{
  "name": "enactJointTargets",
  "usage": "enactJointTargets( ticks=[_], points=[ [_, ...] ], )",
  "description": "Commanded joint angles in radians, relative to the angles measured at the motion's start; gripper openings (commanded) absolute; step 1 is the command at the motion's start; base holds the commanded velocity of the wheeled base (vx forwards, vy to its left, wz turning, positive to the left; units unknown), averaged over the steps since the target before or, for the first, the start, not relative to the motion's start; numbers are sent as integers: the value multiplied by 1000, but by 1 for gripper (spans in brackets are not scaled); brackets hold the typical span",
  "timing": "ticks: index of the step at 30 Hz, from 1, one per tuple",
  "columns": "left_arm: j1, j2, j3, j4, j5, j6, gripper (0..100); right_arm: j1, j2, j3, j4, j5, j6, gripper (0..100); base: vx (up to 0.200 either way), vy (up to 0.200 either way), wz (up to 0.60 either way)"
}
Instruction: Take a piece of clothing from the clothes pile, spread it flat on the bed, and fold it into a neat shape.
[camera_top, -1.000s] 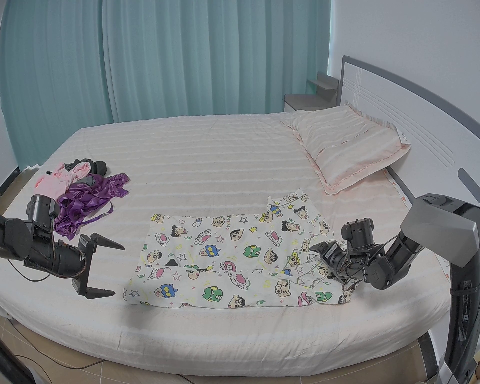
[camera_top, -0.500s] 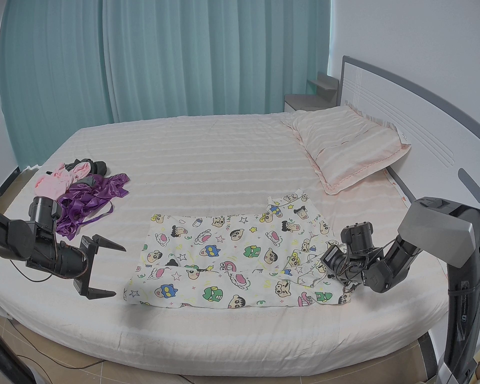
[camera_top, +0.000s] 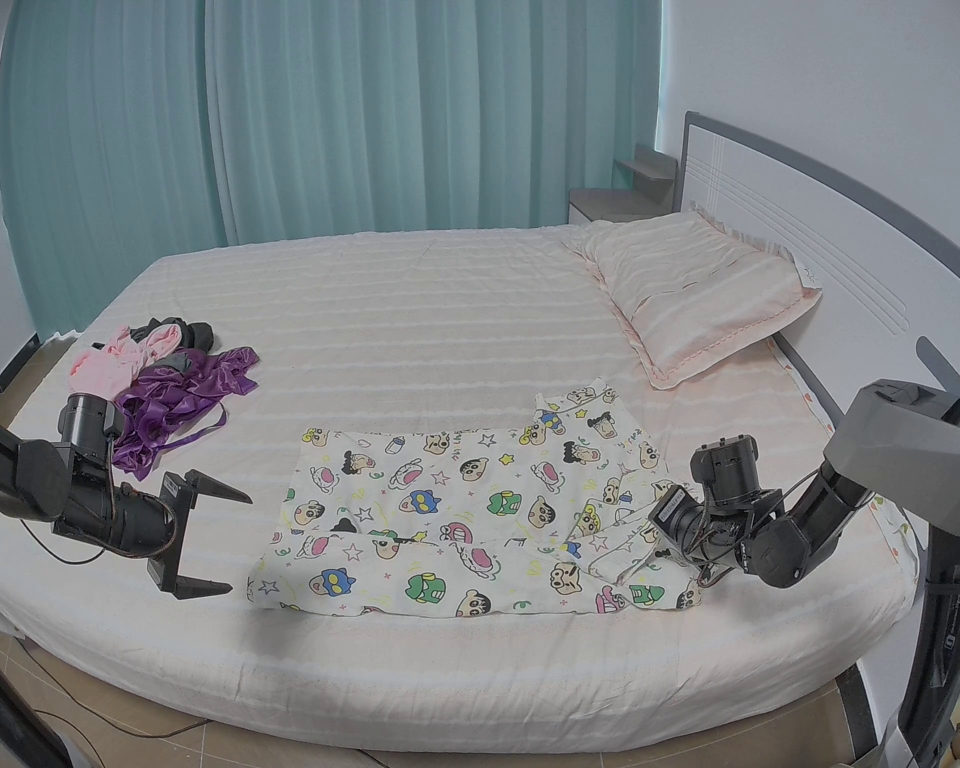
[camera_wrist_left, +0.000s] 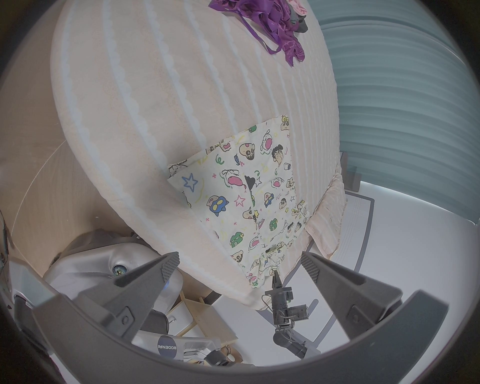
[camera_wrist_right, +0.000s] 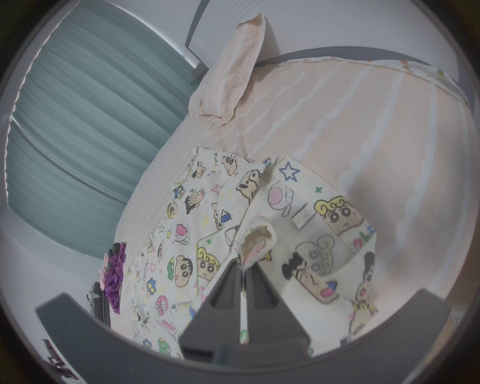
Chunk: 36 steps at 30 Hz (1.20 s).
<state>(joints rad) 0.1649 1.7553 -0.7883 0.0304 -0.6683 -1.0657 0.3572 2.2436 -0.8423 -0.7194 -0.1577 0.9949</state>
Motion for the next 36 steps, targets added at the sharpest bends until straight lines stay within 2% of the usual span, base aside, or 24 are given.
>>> enactJointTargets(
  ticks=[1,9,14,18,28,29,33,36],
  points=[
    [1,1,4,0,-1,0,100,37,-88,25,46,-11,1,0,0,0,0],
    [1,0,15,0,-1,0,100,65,-164,109,60,-42,-2,0,0,0,0],
    [1,3,15,0,-2,0,100,108,-190,187,58,-63,1,0,0,0,0],
    [1,4,17,0,-2,0,100,132,-159,200,46,-115,13,0,0,0,0],
    [1,15,15,0,-2,0,100,152,-185,227,55,-125,21,0,0,0,0],
    [1,15,17,0,-2,0,100,158,-191,238,55,-125,21,100,0,0,0],
    [1,15,17,0,-2,0,100,169,-200,267,52,-123,22,100,0,0,0],
    [1,16,17,0,-2,0,100,216,-223,324,46,-125,22,100,0,0,0]
  ],
)
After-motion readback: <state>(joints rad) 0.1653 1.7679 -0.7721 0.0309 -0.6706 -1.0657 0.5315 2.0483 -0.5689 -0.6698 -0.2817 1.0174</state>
